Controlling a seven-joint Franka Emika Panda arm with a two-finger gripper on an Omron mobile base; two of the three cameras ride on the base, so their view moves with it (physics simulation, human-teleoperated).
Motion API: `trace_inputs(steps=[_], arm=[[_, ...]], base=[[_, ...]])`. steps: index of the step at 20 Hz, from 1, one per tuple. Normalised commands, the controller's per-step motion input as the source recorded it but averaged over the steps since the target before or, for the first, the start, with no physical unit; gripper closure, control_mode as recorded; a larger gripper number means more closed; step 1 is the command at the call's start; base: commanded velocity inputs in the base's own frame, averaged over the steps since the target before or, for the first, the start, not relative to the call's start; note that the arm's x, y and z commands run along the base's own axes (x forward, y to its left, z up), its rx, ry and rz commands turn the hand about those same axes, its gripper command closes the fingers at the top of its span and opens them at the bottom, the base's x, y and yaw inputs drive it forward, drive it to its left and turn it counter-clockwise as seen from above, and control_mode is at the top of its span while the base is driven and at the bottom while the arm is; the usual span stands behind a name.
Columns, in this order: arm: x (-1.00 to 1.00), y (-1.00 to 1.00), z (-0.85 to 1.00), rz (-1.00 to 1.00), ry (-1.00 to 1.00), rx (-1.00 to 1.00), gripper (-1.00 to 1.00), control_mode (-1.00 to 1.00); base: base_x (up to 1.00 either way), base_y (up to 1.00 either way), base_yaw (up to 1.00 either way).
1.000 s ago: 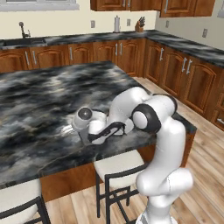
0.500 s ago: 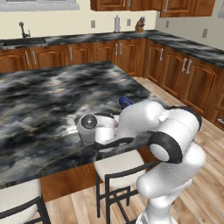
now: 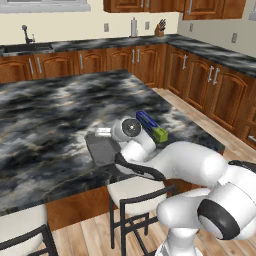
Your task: Retrieve the tupperware and aluminum foil from the cabinet and place them on the dining counter near the plate with fish and potato to prepare for storing leftovers.
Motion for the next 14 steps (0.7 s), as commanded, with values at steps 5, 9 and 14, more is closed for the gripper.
trace_inputs(steps=[5,9,14], arm=[[-0.23,-0.5,1.0,-0.01,0.01,0.09,-1.0,-1.0],[-0.75,-0.51,1.0,-0.01,0.05,0.09,-1.0,-1.0],[-0.72,-0.75,0.52,0.0,-0.06,0.23,-1.0,-1.0]], base=[[0.0,0.0,0.0],[0.0,0.0,0.0],[0.0,0.0,0.0]])
